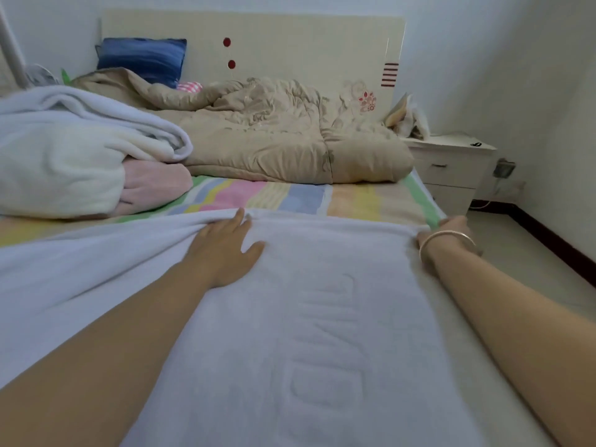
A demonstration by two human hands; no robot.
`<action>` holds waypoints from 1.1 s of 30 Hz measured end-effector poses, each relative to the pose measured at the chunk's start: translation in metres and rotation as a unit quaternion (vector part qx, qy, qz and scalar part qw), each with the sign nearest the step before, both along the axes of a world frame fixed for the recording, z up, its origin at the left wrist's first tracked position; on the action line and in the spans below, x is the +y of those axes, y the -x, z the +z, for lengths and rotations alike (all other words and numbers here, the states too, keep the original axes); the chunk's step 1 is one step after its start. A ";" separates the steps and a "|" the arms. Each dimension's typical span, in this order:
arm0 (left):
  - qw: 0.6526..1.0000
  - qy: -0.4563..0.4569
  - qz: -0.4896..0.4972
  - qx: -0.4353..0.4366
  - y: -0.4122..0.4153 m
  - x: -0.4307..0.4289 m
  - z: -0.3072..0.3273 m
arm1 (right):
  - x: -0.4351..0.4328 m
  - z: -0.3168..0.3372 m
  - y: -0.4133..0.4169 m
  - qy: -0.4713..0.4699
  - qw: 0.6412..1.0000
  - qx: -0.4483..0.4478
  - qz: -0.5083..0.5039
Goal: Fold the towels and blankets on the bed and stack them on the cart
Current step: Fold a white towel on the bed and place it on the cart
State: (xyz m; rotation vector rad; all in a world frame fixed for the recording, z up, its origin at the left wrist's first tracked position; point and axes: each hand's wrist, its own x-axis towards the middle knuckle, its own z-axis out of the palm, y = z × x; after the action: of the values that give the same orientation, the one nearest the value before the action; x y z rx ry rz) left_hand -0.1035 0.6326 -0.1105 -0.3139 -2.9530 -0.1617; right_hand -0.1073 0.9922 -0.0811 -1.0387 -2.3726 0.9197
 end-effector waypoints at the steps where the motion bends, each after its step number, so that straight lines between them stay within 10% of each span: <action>1: 1.000 0.015 -0.005 -0.003 0.001 0.000 0.001 | -0.006 0.004 -0.004 -0.021 1.000 -0.004 0.011; 7: 0.983 0.149 -0.045 0.093 -0.030 0.026 0.010 | -0.099 0.033 -0.061 -0.210 0.937 -0.092 0.263; 12: 0.999 0.046 -0.020 -0.016 -0.089 0.019 0.030 | -0.173 0.017 -0.104 -0.264 0.814 -0.260 0.448; 33: 0.994 0.036 -0.070 -0.073 -0.337 -0.186 0.042 | -0.338 0.019 -0.358 -0.269 0.780 -0.222 0.519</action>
State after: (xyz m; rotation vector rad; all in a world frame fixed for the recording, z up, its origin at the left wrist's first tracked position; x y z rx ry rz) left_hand 0.2332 0.4471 -0.0684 -0.5420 -3.0862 -0.1010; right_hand 0.2509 0.6540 -0.0618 0.4383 -3.3209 0.1602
